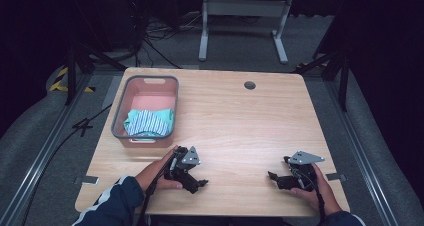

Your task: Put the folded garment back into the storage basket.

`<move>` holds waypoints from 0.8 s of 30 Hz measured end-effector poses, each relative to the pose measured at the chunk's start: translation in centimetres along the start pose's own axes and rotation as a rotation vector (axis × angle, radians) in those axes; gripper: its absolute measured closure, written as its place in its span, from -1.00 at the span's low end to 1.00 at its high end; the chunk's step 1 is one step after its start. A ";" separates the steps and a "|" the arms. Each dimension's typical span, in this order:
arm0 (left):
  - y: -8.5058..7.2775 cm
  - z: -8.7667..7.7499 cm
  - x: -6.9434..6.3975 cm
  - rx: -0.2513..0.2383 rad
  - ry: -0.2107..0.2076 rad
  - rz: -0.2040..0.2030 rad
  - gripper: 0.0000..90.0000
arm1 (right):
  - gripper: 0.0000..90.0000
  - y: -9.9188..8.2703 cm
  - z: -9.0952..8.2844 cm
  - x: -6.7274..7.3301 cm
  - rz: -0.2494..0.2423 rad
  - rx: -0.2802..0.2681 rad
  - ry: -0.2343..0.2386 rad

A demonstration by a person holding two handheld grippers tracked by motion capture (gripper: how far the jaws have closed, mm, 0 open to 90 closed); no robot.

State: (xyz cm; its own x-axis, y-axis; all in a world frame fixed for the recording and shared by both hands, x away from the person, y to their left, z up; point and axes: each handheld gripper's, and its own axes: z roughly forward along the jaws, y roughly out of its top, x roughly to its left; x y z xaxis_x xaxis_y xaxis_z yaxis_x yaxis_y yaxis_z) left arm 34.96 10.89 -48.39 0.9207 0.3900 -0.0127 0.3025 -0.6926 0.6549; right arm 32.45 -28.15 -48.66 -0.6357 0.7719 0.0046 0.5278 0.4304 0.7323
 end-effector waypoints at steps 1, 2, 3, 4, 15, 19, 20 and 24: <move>0.0 0.0 0.0 0.000 0.000 0.000 -1.00 | -0.68 0.0 0.0 0.0 0.000 0.000 0.000; 0.0 0.0 0.0 0.000 0.000 0.000 -1.00 | -0.68 0.0 0.0 0.0 -0.001 0.000 0.001; 0.0 0.0 0.0 0.000 0.000 0.000 -1.00 | -0.68 0.0 0.0 0.0 -0.001 0.000 0.001; 0.0 0.0 0.0 0.000 0.000 -0.001 -1.00 | -0.68 0.0 0.0 0.0 -0.001 0.000 0.002; 0.0 0.0 0.0 0.004 -0.002 0.006 -1.00 | -0.69 0.0 0.0 -0.1 -0.004 0.000 0.005; 0.0 0.0 0.0 0.003 -0.002 0.005 -1.00 | -0.69 0.0 0.0 -0.1 -0.005 0.001 0.006; 0.0 0.0 0.0 0.003 -0.002 0.005 -1.00 | -0.69 0.0 0.0 -0.1 -0.005 0.000 0.007; 0.0 0.0 0.0 0.004 -0.001 0.006 -1.00 | -0.69 0.0 0.0 -0.1 -0.006 0.001 0.007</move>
State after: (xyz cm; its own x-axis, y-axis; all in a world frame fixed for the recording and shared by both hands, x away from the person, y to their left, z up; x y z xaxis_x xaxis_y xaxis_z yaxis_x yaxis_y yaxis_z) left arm 35.00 10.90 -48.37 0.9226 0.3855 -0.0095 0.2981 -0.6974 0.6517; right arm 32.58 -28.21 -48.66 -0.6426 0.7661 0.0054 0.5249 0.4352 0.7315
